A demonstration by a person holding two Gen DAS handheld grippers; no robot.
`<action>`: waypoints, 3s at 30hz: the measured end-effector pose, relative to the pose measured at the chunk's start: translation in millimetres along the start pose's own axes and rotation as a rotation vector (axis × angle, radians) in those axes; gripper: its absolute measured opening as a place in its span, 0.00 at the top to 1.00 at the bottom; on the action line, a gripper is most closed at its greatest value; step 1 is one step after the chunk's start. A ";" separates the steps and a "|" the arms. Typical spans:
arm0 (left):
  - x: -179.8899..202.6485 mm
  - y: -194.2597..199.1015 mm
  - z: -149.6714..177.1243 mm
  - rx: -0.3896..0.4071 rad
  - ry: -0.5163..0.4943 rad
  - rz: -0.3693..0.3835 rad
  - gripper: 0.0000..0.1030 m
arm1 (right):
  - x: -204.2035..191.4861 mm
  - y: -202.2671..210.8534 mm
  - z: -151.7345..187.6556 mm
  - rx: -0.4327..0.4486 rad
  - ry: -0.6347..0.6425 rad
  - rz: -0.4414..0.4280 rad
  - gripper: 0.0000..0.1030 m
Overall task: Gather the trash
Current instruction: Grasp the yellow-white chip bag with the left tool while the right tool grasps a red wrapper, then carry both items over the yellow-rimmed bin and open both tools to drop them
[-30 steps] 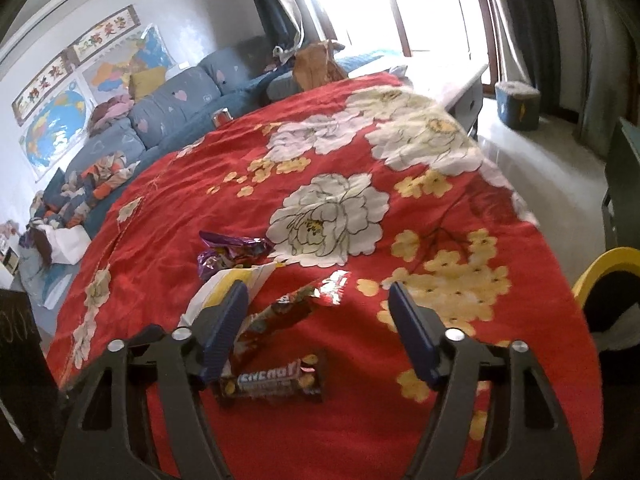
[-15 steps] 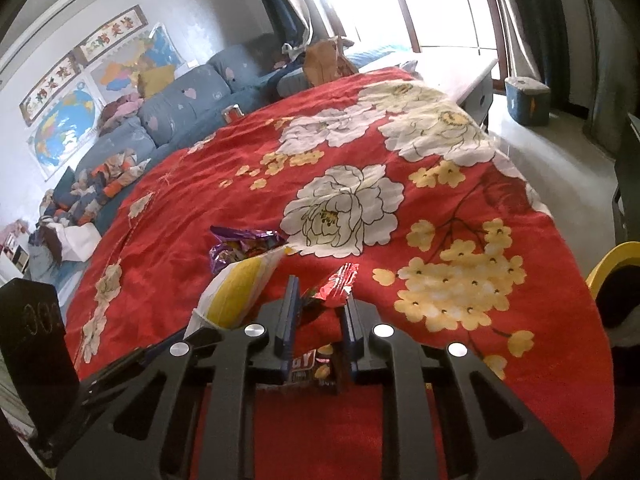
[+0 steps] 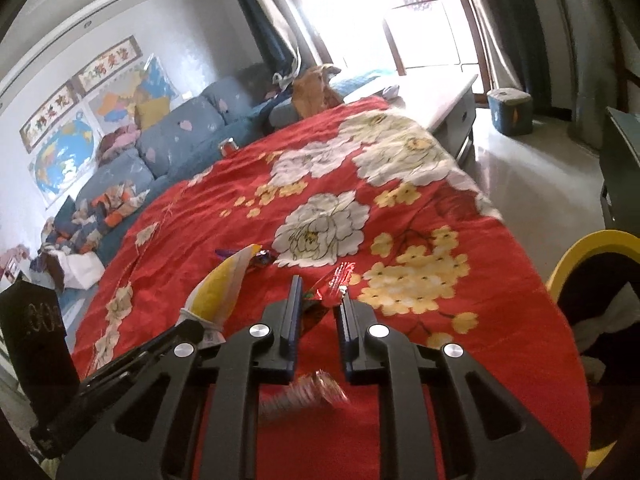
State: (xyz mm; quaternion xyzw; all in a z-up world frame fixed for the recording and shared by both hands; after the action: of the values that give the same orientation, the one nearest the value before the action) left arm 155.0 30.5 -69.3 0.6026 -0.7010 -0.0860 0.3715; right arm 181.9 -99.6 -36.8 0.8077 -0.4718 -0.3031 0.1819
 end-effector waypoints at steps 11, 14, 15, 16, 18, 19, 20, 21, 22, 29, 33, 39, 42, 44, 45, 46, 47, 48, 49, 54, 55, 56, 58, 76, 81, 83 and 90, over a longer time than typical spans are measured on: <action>42.1 14.4 1.3 0.022 -0.077 0.068 0.81 | 21.4 30.9 -5.1 0.064 -0.020 0.042 0.85; 50.8 15.8 2.8 0.022 -0.093 0.080 0.81 | 26.5 36.5 -6.0 0.074 -0.028 0.048 0.85; 54.9 16.0 3.4 0.022 -0.101 0.084 0.81 | 28.7 39.9 -6.5 0.082 -0.029 0.052 0.85; 57.4 16.5 4.0 0.022 -0.106 0.087 0.81 | 29.7 42.6 -6.6 0.086 -0.029 0.055 0.85; 62.9 16.2 5.4 0.019 -0.116 0.095 0.81 | 33.7 49.0 -7.4 0.099 -0.029 0.066 0.85; 66.6 16.0 6.3 0.017 -0.124 0.100 0.81 | 35.5 52.0 -7.5 0.104 -0.030 0.071 0.85; 70.1 15.6 7.2 0.016 -0.132 0.103 0.81 | 38.8 55.3 -7.8 0.111 -0.033 0.079 0.85; 72.2 15.0 8.0 0.015 -0.137 0.106 0.81 | 41.7 57.7 -8.1 0.115 -0.035 0.084 0.85; 76.1 14.1 9.0 0.013 -0.144 0.111 0.81 | 44.6 59.3 -8.0 0.117 -0.037 0.089 0.85; 96.9 7.3 17.1 -0.006 -0.184 0.136 0.81 | 73.3 76.8 -4.4 0.141 -0.058 0.150 0.85; 110.7 2.2 21.7 -0.021 -0.212 0.152 0.81 | 90.2 86.2 -2.0 0.153 -0.076 0.184 0.85; 134.4 -5.3 30.5 -0.040 -0.268 0.172 0.81 | 119.0 99.5 1.1 0.174 -0.108 0.241 0.85; 145.3 -9.1 35.6 -0.050 -0.295 0.178 0.81 | 133.1 105.6 2.9 0.184 -0.127 0.269 0.85; 153.0 -12.0 38.7 -0.056 -0.315 0.182 0.81 | 142.9 109.9 3.5 0.193 -0.134 0.292 0.85; 157.5 -13.7 40.4 -0.060 -0.327 0.185 0.81 | 147.4 112.2 3.9 0.197 -0.136 0.304 0.85; 160.3 -14.2 41.5 -0.062 -0.333 0.186 0.81 | 151.1 114.4 4.0 0.200 -0.138 0.316 0.85; 164.1 -15.4 42.8 -0.065 -0.343 0.189 0.81 | 155.7 116.7 4.2 0.205 -0.139 0.331 0.85; 166.3 -16.2 43.3 -0.067 -0.349 0.192 0.81 | 159.9 118.5 4.6 0.208 -0.141 0.345 0.85; 170.5 -17.6 44.7 -0.070 -0.360 0.196 0.81 | 164.5 120.8 5.0 0.212 -0.145 0.355 0.85; 190.1 -24.2 51.2 -0.083 -0.406 0.219 0.81 | 185.3 131.1 8.5 0.229 -0.159 0.416 0.85; 194.3 -26.1 52.5 -0.087 -0.416 0.226 0.81 | 188.5 132.3 9.1 0.231 -0.162 0.427 0.85; 198.1 -28.3 53.8 -0.093 -0.421 0.233 0.81 | 191.7 133.8 9.8 0.233 -0.163 0.436 0.85; 203.8 -32.3 55.8 -0.108 -0.423 0.248 0.81 | 198.9 137.6 10.9 0.238 -0.165 0.459 0.85; 252.6 -66.1 74.8 -0.147 -0.541 0.276 0.81 | 253.4 153.5 30.3 0.248 -0.244 0.569 0.85; 257.9 -82.5 78.0 -0.183 -0.539 0.277 0.81 | 262.2 152.5 35.8 0.239 -0.266 0.571 0.85; 260.0 -89.0 80.4 -0.195 -0.541 0.275 0.81 | 265.0 151.0 37.7 0.233 -0.274 0.564 0.85; 260.4 -101.5 83.5 -0.211 -0.526 0.268 0.72 | 269.6 145.2 41.7 0.215 -0.296 0.532 0.82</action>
State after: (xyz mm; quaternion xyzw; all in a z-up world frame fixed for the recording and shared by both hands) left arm 182.8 -259.7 -77.6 0.4204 -0.8334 -0.2614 0.2459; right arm 159.6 -406.1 -69.6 0.6178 -0.7170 -0.3079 0.0979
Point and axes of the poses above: each gripper's, at about its wrist camera, not at the fingertips, and y roughly against the way its jaws point, x to its right, z to its underside, the point moved 2 cm from there along -y, roughly the way its jaws point, and after that the axes turned 3 degrees about y, right-handed, at the moved point
